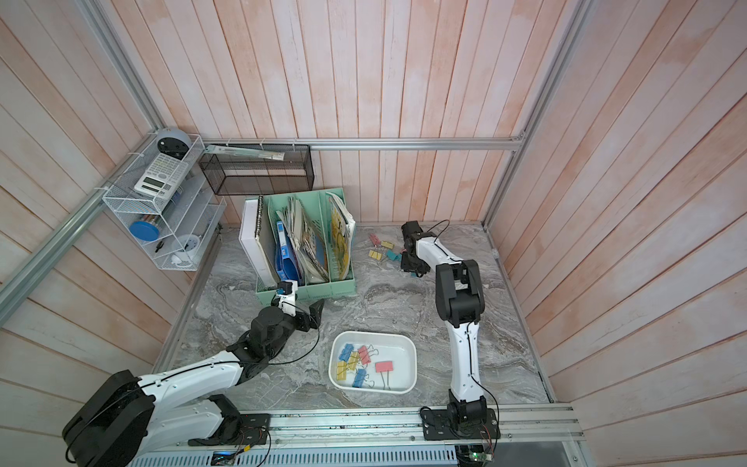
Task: Put the binder clips in the storage box
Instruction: Pick up the binder clip at the center of the board, then place the binder clip in the storage box.
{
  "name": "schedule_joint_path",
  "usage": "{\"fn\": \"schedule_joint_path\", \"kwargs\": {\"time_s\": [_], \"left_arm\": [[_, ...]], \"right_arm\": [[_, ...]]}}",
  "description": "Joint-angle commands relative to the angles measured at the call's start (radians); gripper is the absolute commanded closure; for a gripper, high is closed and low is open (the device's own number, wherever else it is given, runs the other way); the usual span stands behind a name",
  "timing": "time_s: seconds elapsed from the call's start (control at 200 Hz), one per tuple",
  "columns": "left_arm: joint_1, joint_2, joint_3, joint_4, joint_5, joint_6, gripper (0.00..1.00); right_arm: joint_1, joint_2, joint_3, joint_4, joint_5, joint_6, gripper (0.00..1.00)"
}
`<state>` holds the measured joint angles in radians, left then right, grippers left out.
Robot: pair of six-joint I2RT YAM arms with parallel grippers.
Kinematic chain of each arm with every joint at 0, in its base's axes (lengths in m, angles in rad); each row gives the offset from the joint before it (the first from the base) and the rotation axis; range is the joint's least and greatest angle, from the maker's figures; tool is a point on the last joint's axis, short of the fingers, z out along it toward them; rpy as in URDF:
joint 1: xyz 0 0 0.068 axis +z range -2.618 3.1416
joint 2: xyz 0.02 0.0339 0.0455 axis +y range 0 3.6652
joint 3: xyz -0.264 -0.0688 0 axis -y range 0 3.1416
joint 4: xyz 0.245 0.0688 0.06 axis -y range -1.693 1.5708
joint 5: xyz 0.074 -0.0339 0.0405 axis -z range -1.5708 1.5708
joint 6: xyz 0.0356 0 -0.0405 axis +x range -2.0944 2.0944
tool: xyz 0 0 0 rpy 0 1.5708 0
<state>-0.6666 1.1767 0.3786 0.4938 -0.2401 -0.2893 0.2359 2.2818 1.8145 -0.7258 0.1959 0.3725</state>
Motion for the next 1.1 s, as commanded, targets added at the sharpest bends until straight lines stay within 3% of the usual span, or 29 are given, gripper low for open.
{"fn": "schedule_joint_path", "kwargs": {"time_s": [0.0,0.205,0.34,0.475,0.665,0.805,0.9,0.995,1.095], "left_arm": [[0.004,0.005,0.026,0.003,0.01,-0.007,0.0],[0.002,0.006,0.028,-0.001,0.004,-0.003,0.0],[0.003,0.002,0.027,-0.003,0.004,-0.003,0.0],[0.003,-0.002,0.026,-0.003,0.005,-0.002,0.0],[0.004,-0.03,0.008,0.017,0.02,-0.005,0.0],[0.002,-0.059,-0.015,0.046,0.037,-0.011,0.0],[0.003,-0.07,-0.018,0.048,0.037,-0.012,0.0],[0.003,-0.077,-0.021,0.046,0.037,-0.012,0.0],[0.003,-0.078,-0.024,0.048,0.031,-0.01,0.0]], "right_arm": [[-0.003,-0.01,-0.027,-0.025,0.026,-0.004,0.66],[-0.003,-0.012,-0.034,-0.026,0.005,-0.004,0.77],[0.0,-0.103,-0.09,0.012,-0.031,0.009,0.82],[0.001,-0.309,-0.254,0.081,-0.064,0.041,0.82],[0.058,-0.762,-0.646,0.205,-0.182,0.148,0.82],[0.174,-1.114,-0.892,0.232,-0.279,0.279,0.82],[0.341,-1.294,-1.009,0.226,-0.255,0.38,0.82],[0.508,-1.384,-1.128,0.251,-0.225,0.5,0.82],[0.61,-1.388,-1.221,0.289,-0.217,0.601,0.82]]}}
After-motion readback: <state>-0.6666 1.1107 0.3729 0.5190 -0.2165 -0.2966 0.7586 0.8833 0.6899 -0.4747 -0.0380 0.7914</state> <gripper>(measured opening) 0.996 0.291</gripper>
